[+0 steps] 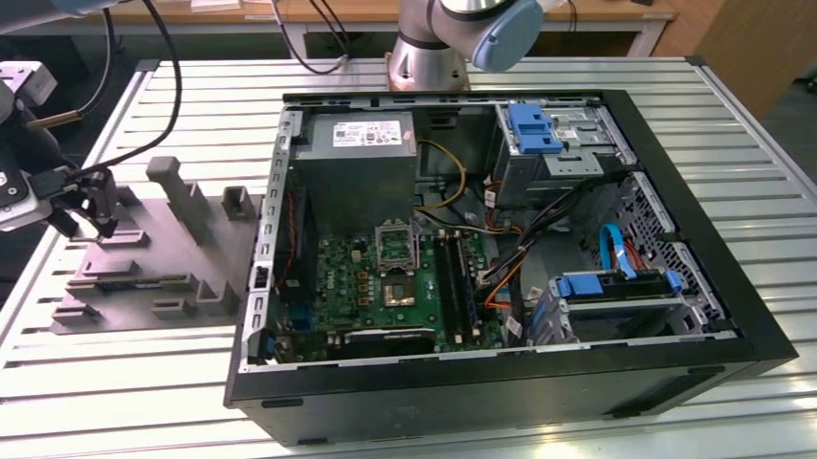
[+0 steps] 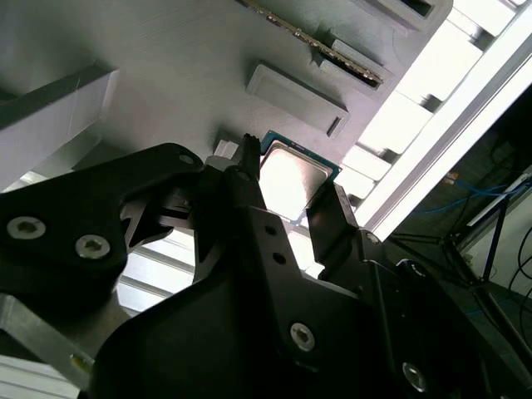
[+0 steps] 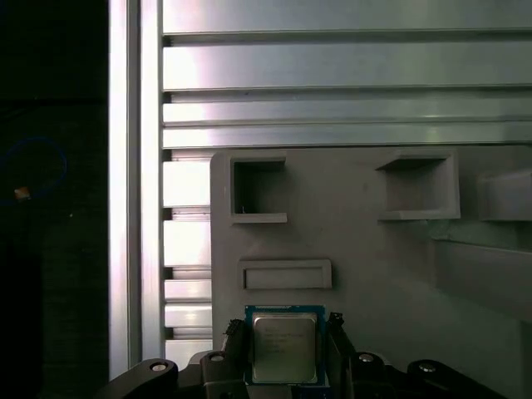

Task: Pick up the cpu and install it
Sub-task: 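Pick up the cpu and move it towards the insertion slot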

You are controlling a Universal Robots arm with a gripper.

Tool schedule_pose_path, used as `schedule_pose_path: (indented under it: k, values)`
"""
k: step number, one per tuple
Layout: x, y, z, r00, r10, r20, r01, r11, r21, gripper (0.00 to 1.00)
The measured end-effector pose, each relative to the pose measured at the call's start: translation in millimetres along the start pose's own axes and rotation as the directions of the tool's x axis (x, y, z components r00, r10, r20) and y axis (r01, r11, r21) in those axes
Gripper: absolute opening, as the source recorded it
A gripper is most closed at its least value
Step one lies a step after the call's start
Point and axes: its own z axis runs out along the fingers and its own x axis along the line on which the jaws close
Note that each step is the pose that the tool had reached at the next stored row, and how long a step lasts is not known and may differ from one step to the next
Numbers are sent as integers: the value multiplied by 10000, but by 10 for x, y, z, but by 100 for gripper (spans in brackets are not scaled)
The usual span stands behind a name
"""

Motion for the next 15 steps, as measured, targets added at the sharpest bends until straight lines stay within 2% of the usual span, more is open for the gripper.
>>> schedule_pose_path:
  k: [15]
  values:
    - [0, 2, -48, 10000, 0, 1, 0, 10000, 0, 47]
